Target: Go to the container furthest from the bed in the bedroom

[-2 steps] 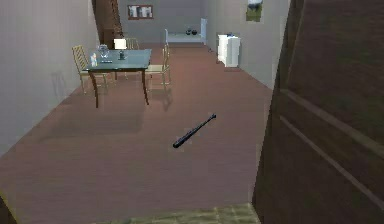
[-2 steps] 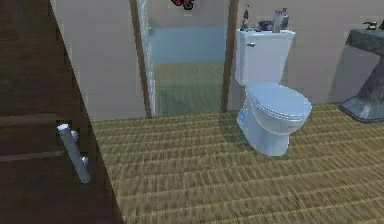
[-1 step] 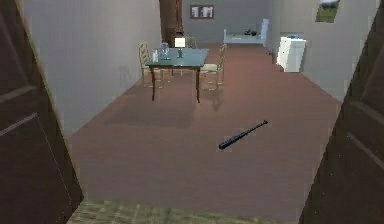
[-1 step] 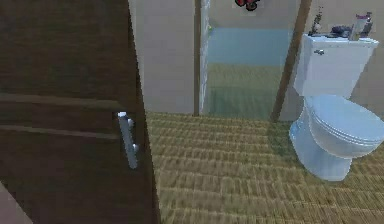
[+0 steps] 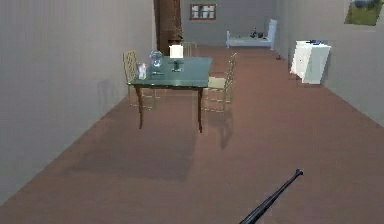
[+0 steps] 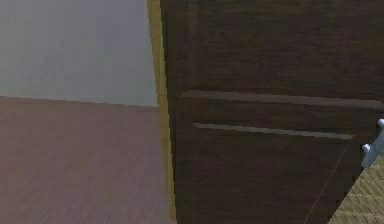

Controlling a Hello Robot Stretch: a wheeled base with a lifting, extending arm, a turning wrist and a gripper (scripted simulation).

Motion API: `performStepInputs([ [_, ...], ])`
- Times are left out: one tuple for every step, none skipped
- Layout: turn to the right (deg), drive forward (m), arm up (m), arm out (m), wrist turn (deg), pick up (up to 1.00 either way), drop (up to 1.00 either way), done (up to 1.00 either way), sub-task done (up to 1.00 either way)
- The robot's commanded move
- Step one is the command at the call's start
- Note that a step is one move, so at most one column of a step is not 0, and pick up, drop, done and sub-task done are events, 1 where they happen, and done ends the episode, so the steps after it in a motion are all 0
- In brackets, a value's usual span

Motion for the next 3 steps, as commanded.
performStepInputs([
  [-3.0,0.0,0.0,0.0,0.0,0.0,0.0,0.0,0.0],
  [-18.0,0.0,0.0,0.0,0.0,0.0,0.0,0.0,0.0],
  [0.0,0.85,0.0,0.0,0.0,0.0,0.0,0.0,0.0],
])
